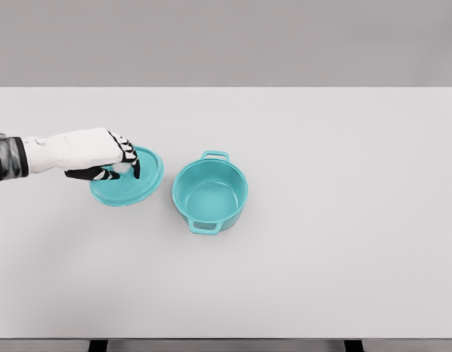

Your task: Open the lid of the pot with left arm

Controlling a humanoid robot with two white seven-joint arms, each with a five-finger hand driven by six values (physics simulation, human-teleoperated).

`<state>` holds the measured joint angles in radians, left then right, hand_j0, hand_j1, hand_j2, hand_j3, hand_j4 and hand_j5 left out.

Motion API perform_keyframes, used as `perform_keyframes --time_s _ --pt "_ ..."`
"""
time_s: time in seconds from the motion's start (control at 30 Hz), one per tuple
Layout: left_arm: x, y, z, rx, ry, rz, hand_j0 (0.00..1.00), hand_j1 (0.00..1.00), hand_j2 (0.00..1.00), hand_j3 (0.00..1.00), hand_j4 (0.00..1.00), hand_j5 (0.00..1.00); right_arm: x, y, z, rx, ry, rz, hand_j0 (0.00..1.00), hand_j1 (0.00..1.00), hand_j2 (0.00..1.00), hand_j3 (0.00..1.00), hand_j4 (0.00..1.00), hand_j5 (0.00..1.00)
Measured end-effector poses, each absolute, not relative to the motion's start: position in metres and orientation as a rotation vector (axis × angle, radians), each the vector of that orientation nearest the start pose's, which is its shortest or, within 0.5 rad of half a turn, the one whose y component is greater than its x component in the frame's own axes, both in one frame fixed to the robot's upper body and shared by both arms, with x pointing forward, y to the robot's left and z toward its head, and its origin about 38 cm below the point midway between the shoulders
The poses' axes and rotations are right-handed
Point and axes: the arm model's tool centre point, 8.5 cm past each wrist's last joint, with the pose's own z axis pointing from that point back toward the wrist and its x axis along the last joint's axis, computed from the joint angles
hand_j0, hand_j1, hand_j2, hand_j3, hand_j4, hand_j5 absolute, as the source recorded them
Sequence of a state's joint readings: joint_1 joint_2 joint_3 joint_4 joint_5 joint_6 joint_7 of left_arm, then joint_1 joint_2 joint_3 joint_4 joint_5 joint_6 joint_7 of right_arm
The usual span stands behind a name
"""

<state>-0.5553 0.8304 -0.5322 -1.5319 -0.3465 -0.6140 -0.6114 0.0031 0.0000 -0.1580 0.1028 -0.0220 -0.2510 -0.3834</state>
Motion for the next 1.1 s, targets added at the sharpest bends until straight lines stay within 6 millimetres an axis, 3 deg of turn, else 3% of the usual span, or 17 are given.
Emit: perform_keyframes --time_s 0.53,0.67,0.73,0.77,0.8,0.83,1.1 --pt "0.408 0.333 0.179 0.288 -1.276 -2.074 0.52 0.52 0.52 0.52 0.52 0.52 -0.018 -0.301 -0.249 -0.484 -0.118 -0.201 1.0 1.0 1.0 1.0 1.0 1.0" --pt "0.408 0.341 0.179 0.298 -1.254 -2.067 0.53 0.53 0.53 0.53 0.53 0.53 -0.018 -0.301 -0.249 -0.484 -0.118 -0.201 1.0 1.0 1.0 1.0 1.0 1.0" --pt "0.408 0.344 0.179 0.301 -1.249 -2.062 0.65 0.65 0.65 0.65 0.65 0.65 -0.018 -0.301 -0.249 -0.484 -0.118 -0.201 1.0 1.0 1.0 1.0 1.0 1.0" --pt "0.408 0.345 0.18 0.305 -1.249 -2.059 0.74 0.74 0.74 0.74 0.74 0.74 -0.018 -0.301 -0.249 -0.484 -0.118 -0.201 1.0 1.0 1.0 1.0 1.0 1.0" --pt "0.409 0.347 0.181 0.31 -1.249 -2.056 0.95 0.95 0.95 0.95 0.95 0.95 -0.018 -0.301 -0.249 -0.484 -0.118 -0.201 1.0 1.0 1.0 1.0 1.0 1.0" --pt "0.409 0.349 0.181 0.316 -1.247 -2.051 1.0 1.0 1.0 1.0 1.0 1.0 -0.018 -0.301 -0.249 -0.484 -0.118 -0.201 1.0 1.0 1.0 1.0 1.0 1.0" --pt "0.415 0.363 0.183 0.344 -1.237 -2.006 1.0 1.0 1.0 1.0 1.0 1.0 -0.018 -0.301 -0.249 -0.484 -0.118 -0.201 1.0 1.0 1.0 1.0 1.0 1.0"
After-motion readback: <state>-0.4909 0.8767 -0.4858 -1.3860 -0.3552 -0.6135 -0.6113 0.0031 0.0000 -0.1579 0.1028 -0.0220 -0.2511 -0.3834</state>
